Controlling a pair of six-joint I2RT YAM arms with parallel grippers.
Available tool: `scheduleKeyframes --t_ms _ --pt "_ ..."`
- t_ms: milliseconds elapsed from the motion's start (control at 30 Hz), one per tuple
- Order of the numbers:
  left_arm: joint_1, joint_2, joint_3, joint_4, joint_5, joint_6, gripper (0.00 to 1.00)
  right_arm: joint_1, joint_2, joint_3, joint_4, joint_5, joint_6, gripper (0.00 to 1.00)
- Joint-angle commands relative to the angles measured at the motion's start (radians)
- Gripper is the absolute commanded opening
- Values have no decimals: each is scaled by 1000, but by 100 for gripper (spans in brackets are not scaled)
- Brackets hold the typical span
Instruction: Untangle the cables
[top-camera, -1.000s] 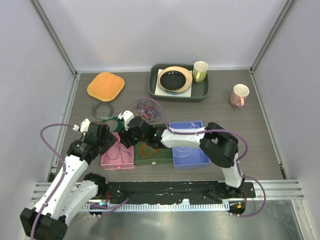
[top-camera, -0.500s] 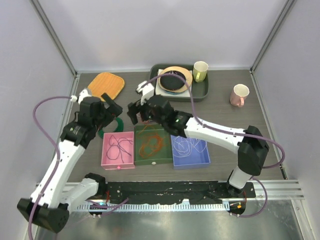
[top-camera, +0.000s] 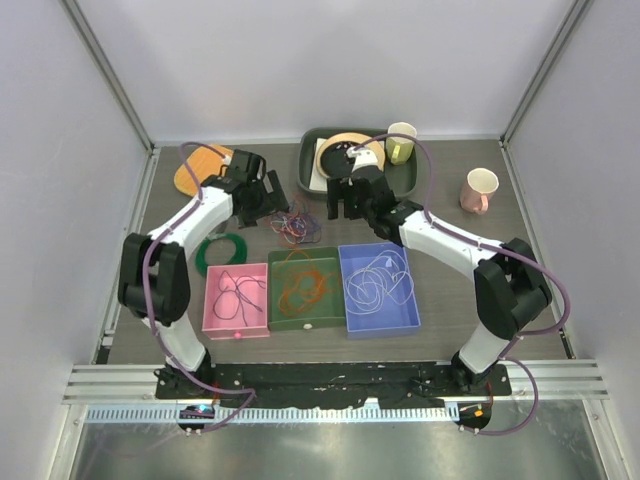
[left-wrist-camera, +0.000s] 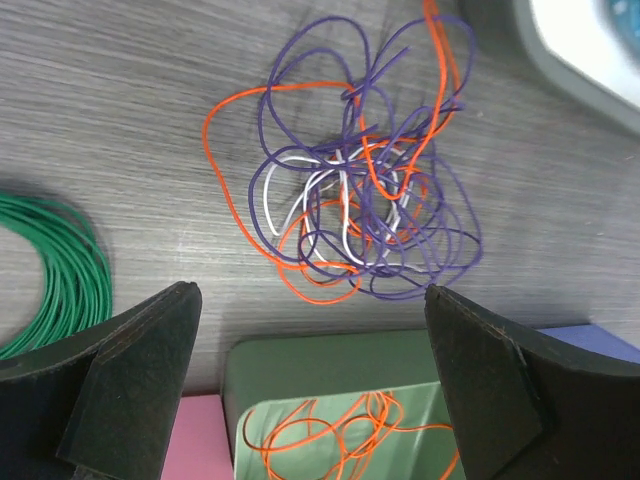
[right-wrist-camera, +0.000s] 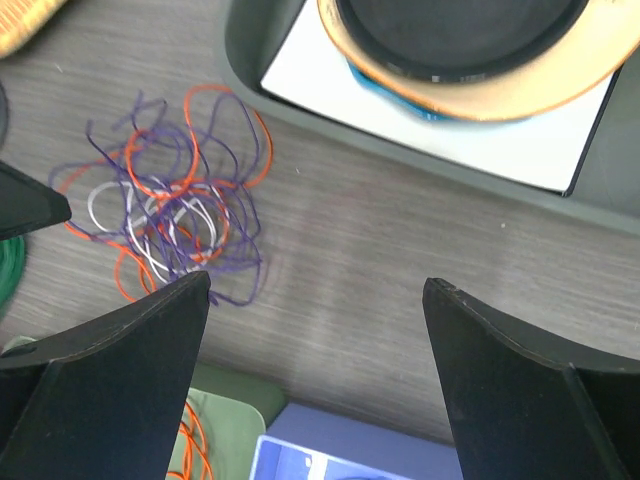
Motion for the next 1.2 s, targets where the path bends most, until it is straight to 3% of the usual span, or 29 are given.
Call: scheduleKeyframes --t_ms 0,133,300,467,567,667,700,733,933,1167 --pt "5 65 45 7 54 70 97 3 -4 -16 -4 11 -4 93" --pt "16 103 27 25 50 74 79 3 1 -19 -4 7 -9 93" --pt "27 123 4 47 52 62 64 3 7 -15 -4 5 -16 93" --pt "33 154 5 62 61 59 60 3 10 -21 -6 10 -16 93" --pt "33 175 11 65 76 54 51 3 5 -24 -6 11 -13 93" --pt "33 186 19 62 76 45 31 3 -4 -30 -6 10 -12 93" --pt "33 188 23 53 72 36 7 3 -7 -33 -7 5 -10 93" --pt "33 185 31 38 66 25 0 3 -9 -35 -4 -1 -12 93" --pt "31 99 19 65 66 15 0 3 8 -13 28 -260 -167 90" --pt "33 30 16 95 50 -30 0 9 155 150 31 -355 -139 88"
